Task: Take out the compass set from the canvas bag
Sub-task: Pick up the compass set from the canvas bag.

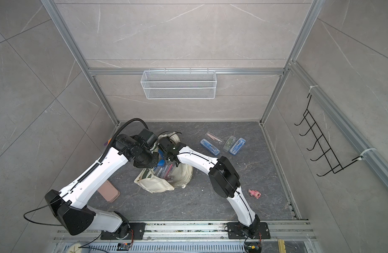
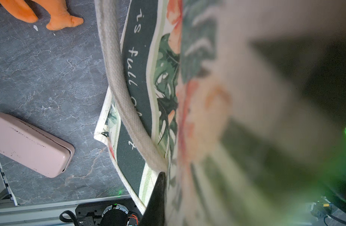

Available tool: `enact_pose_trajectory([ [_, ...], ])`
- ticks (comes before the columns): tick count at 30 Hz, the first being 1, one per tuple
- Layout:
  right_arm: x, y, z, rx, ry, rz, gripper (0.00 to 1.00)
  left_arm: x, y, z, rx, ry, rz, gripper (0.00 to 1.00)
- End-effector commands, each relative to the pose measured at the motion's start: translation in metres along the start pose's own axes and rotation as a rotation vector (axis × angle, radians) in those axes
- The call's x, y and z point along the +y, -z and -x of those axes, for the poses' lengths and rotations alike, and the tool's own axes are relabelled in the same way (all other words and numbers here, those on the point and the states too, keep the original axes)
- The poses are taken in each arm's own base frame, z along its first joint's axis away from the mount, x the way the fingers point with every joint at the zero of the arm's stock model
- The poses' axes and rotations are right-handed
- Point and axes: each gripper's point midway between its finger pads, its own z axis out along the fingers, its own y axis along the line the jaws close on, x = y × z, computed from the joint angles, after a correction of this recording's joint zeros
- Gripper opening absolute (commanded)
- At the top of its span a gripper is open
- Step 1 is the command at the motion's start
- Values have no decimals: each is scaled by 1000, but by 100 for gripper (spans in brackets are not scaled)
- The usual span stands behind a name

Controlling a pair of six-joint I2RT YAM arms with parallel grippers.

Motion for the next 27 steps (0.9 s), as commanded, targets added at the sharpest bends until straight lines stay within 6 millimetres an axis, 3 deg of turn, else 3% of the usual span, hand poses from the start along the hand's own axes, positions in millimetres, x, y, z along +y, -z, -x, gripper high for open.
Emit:
enact_pose_trajectory([
  [1, -12, 3, 13, -32, -27, -46, 12, -2, 13, -7, -16, -27, -31, 0],
  [5, -11, 19, 14, -58, -42, -16, 9, 0, 13, -6, -17, -19, -29, 0],
  [11, 1, 80, 11, -143, -74, 86, 7, -1, 10, -4, -17, -11, -28, 0],
  [14, 2, 108, -3, -162, -109, 138, 7, -1, 11, -1, -22, -8, -27, 0],
  [20, -9, 142, -38, -151, -181, 223, 6, 0, 10, 1, -20, -4, -27, 0],
  [27, -20, 197, -56, -201, -239, 352, 5, 1, 12, 5, -29, 1, -29, 0],
])
